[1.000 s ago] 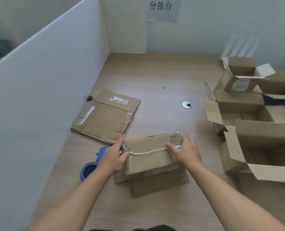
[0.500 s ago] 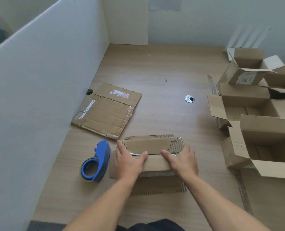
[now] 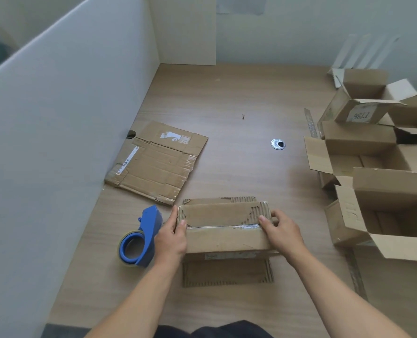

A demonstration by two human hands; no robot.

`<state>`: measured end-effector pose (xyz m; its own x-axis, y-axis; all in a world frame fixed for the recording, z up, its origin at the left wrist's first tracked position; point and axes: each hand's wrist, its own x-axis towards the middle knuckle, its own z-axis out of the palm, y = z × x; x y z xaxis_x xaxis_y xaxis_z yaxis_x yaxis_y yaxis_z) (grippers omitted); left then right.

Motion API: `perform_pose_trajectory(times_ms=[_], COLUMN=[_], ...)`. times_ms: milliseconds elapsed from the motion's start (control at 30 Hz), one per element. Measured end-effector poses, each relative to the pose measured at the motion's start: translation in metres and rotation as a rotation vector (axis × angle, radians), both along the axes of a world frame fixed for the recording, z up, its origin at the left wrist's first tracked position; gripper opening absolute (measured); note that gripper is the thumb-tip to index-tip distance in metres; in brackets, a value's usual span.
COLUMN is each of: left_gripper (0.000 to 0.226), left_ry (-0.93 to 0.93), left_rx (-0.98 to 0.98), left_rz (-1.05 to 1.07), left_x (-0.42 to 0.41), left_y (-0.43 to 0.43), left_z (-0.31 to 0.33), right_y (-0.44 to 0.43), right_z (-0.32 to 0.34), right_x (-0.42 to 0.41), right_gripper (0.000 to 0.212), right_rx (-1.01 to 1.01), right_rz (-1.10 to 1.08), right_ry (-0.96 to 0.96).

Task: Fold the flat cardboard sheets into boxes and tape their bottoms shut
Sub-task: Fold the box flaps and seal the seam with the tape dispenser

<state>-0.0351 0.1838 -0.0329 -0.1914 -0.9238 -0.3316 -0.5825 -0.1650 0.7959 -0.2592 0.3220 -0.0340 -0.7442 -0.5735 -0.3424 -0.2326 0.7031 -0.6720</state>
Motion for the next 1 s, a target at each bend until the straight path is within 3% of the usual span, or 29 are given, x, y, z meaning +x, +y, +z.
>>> perform_pose_trajectory(times_ms=[100, 233, 433, 567, 733, 900, 1000], left_gripper=[0.047, 0.034, 0.031, 0.040, 0.039, 0.039, 0.039], left_ry=[0.027, 0.044, 0.045, -0.093, -0.097, -0.096, -0.095], left_rx=[0.006, 0.041, 0.152, 0.055, 0.049, 0.014, 0.008], left_rz=[-0.024, -0.090, -0.119, -0.168, -0.200, -0.230, -0.235], left_x=[0.002, 0.002, 0.000, -0.007, -0.004, -0.003, -0.002], left_y=[-0.004, -0.013, -0.023, -0.023, -0.019, -0.019, -0.018], left_z=[0.001, 0.000, 0.007, 0.007, 0.006, 0.006, 0.007], right_y=[-0.007, -0.013, -0.015, -0.015, -0.013, -0.015, -0.013], right_z=[0.004, -0.007, -0.013, -0.021, -0.023, -0.032, -0.036], right_x=[-0.009, -0.009, -0.014, -0.012, -0.011, -0.017, -0.021], right_gripper=[0.027, 0.053, 0.021, 0.023, 0.023, 0.064, 0.072], right_rx=[0.026, -0.173, -0.272, -0.275, -0.287, -0.180, -0.166], right_rz=[0.029, 0.016, -0.069, -0.063, -0.092, -0.066, -0.103], right_ry=[-0.059, -0.180, -0.304, -0.213, -0.215, -0.226, -0.270])
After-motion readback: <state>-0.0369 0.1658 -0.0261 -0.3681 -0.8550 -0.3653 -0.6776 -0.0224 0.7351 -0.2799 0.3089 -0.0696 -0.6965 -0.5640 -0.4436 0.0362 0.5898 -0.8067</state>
